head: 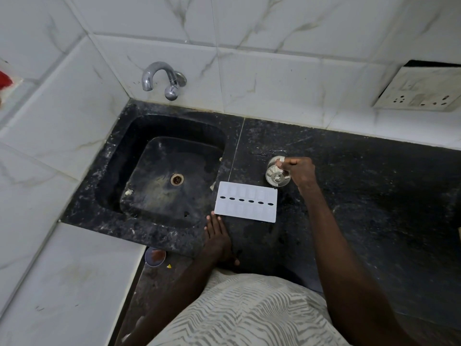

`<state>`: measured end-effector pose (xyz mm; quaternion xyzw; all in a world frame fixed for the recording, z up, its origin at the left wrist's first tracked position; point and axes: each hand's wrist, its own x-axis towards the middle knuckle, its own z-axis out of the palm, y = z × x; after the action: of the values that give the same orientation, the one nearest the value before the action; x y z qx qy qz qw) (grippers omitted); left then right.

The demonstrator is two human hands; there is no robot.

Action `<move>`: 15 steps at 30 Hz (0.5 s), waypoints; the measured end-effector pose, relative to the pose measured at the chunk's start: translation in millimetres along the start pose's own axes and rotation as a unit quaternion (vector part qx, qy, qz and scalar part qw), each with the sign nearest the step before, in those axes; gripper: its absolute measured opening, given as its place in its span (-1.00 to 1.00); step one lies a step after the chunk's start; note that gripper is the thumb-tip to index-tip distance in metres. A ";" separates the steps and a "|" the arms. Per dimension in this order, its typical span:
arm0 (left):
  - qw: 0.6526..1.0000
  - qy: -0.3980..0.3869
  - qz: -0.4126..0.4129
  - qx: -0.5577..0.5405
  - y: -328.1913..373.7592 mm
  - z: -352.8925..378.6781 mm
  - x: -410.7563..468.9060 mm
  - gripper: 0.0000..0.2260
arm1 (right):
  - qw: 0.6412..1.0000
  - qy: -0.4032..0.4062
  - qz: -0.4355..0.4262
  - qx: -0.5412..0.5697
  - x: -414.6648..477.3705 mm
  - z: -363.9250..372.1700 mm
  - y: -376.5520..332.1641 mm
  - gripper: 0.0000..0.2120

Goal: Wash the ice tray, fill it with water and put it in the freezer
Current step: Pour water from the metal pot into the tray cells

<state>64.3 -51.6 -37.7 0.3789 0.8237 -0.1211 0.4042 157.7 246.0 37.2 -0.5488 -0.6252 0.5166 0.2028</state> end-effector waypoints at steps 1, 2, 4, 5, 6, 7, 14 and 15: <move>1.000 0.000 0.000 -0.001 0.0 0.1 -0.1 0.47 | 1.000 -0.001 -0.003 0.003 -0.2 0.0 -0.3 -0.77; 1.000 0.000 0.000 -0.002 0.2 -0.1 -0.5 0.47 | 1.000 -0.002 -0.003 0.004 -0.6 -0.1 -0.9 -0.77; 1.000 0.001 0.001 0.001 0.2 -0.2 -1.0 0.46 | 1.000 0.000 -0.001 0.001 -0.9 -0.3 -0.7 -0.77; 1.000 0.001 0.001 0.002 0.1 -0.2 -1.0 0.46 | 1.000 0.002 -0.001 -0.001 -0.9 -0.4 -0.3 -0.76; 1.000 0.001 0.002 0.002 0.2 -0.1 -0.9 0.46 | 1.000 0.001 -0.002 -0.004 -1.4 -0.6 -0.2 -0.76; 1.000 0.001 0.001 0.002 0.2 0.0 -0.6 0.46 | 1.000 0.000 -0.004 -0.005 -1.3 -0.4 0.5 -0.75; 1.000 0.000 0.007 0.001 -1.6 0.2 -0.8 0.46 | 1.000 -0.007 -0.015 -0.005 -3.1 0.9 -0.2 -0.77; 1.000 0.000 0.008 0.001 -1.9 0.0 -0.7 0.46 | 1.000 -0.007 -0.016 -0.006 -2.9 0.9 -0.2 -0.77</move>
<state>63.2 -53.3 -37.4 0.3853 0.8207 -0.1185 0.4049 157.8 243.0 37.9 -0.5362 -0.6387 0.5132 0.2031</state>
